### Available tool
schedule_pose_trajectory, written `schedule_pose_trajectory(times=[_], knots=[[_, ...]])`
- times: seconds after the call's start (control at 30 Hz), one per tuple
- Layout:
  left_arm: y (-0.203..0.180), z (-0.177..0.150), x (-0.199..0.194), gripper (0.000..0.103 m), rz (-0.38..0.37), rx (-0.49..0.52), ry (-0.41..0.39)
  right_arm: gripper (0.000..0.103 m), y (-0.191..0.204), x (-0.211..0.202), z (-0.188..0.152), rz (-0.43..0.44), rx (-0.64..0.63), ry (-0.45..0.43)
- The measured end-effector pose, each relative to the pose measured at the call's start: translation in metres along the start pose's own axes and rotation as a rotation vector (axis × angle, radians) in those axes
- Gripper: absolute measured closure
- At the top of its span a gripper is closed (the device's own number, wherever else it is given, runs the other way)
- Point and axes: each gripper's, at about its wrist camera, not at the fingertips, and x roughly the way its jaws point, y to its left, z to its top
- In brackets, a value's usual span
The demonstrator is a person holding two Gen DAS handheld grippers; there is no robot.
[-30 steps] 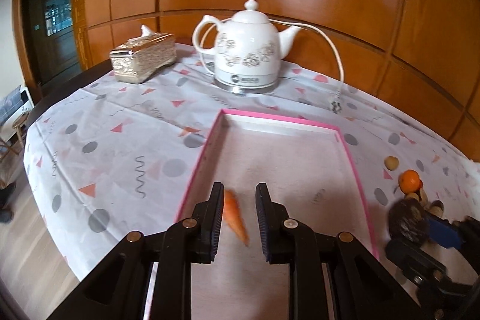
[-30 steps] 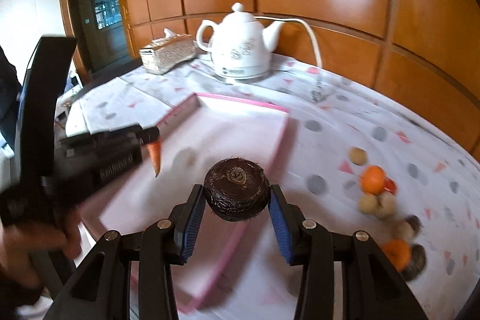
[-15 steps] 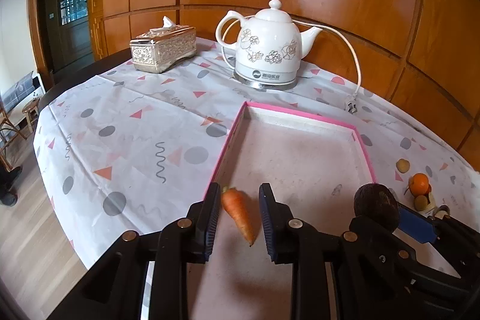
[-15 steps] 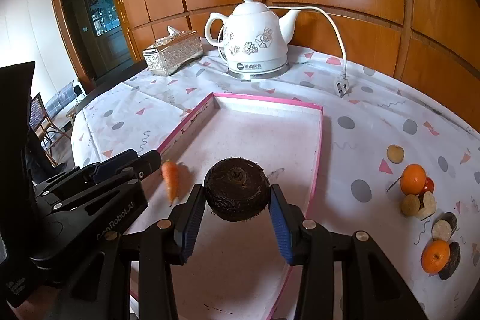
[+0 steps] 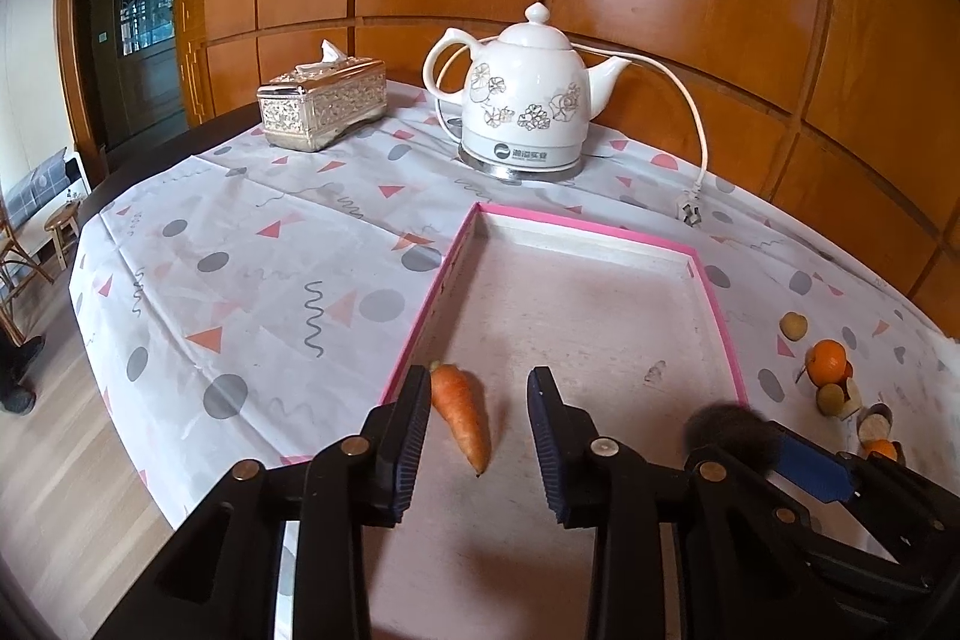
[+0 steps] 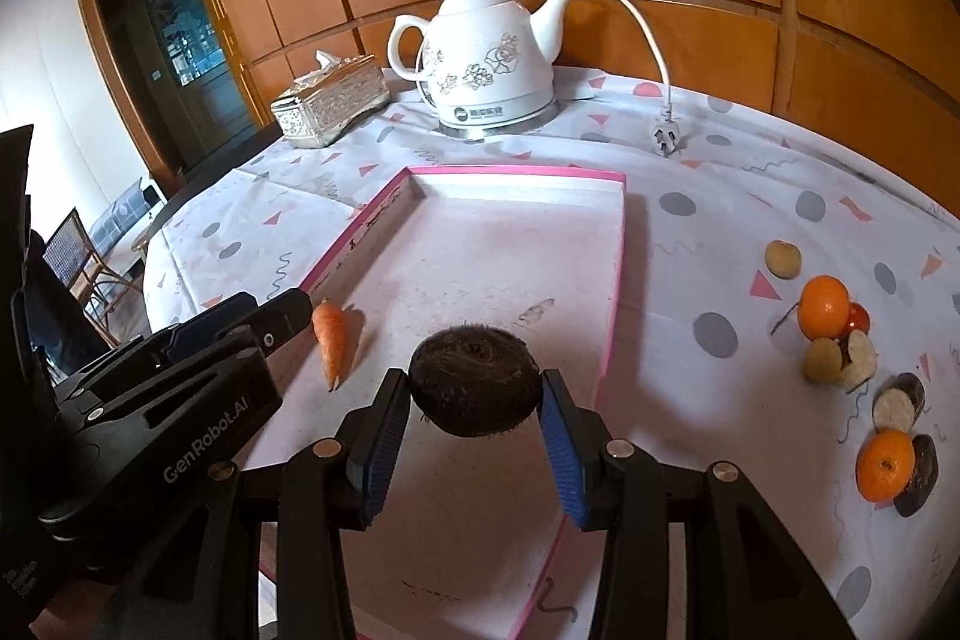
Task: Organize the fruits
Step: 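Open the left tool to drop the carrot while the right tool releases the tuber into the tray, then move both tools back toward the produce cluster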
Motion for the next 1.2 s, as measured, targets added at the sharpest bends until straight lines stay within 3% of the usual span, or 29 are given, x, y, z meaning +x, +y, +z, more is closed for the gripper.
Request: schedule_pose_trajectory(times=[0.13,0.33,0.6,0.8,1.2], knots=[[0.003,0.000,-0.005,0.064,0.008,-0.010,-0.008,0.058,-0.002,0.003,0.002,0.038,0.012,0.014],[-0.003,0.000,-0.012,0.060,-0.012,0.003,-0.024,0.055,-0.004,-0.007,-0.001,0.015,0.026,-0.010],[-0.031,-0.006,-0.022,0.052,-0.077,0.055,-0.034,0.055,-0.024,-0.036,-0.015,-0.127,0.062,-0.092],[-0.053,-0.010,-0.028,0.051,-0.117,0.106,-0.033,0.055,-0.043,-0.056,-0.024,-0.233,0.081,-0.135],[-0.088,-0.021,-0.032,0.051,-0.200,0.186,0.001,0.055,-0.091,-0.079,-0.039,-0.388,0.158,-0.154]])
